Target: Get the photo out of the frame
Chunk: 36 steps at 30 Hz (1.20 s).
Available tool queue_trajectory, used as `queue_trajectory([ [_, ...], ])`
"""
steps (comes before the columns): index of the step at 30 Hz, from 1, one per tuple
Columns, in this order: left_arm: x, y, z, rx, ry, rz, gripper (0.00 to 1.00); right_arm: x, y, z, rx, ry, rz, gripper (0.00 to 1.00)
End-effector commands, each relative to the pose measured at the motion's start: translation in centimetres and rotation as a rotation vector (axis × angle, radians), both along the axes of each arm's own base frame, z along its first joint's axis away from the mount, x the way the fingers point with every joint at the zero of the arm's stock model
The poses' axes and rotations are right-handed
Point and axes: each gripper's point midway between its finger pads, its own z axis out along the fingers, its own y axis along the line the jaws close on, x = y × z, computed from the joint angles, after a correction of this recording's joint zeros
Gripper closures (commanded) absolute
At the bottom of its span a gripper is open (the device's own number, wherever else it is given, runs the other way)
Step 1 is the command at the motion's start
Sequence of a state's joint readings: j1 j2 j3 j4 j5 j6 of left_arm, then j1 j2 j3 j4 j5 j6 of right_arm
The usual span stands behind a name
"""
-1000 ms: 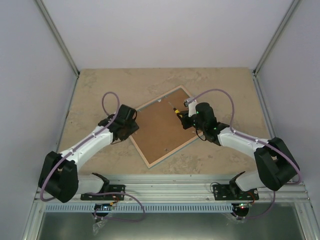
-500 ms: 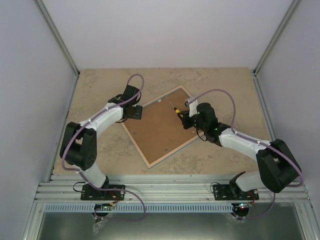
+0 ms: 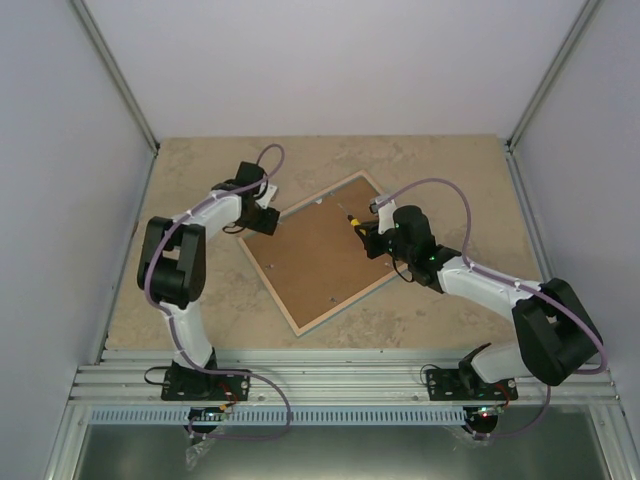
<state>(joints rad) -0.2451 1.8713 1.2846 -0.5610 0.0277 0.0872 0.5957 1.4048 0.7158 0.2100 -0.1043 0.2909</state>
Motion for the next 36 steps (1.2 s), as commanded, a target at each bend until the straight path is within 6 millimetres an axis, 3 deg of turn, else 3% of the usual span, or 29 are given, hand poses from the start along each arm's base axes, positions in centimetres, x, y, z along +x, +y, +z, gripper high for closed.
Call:
queue_trajectory([
  [1,0.9,0.2,-0.7,-0.057,0.025,-0.049,0.36,0.1,-0.1,1.2,0.035,-0.035,-0.002,0.99],
  [10,0.6,0.8,-3.1,-0.056,0.082,-0.052,0.45,0.2,-0.1,1.1,0.033,-0.035,-0.006,0.99],
  [14,0.2,0.7,-4.2,-0.059,0.120,-0.056,0.56,0.1,-0.1,1.1,0.031,-0.034,-0.007,1.00],
  [22,-0.6,0.3,-3.5,-0.090,0.122,-0.059,0.80,0.0,-0.1,1.3,0.038,-0.036,-0.003,0.99],
  [29,-1.8,-0.3,-2.2,-0.106,0.125,-0.004,0.83,0.0,-0.1,1.4,0.037,-0.033,-0.001,0.99],
  [36,-5.4,-1.0,-2.2,-0.139,0.192,0.115,0.84,0.0,0.4,1.1,0.038,-0.014,0.015,0.99],
])
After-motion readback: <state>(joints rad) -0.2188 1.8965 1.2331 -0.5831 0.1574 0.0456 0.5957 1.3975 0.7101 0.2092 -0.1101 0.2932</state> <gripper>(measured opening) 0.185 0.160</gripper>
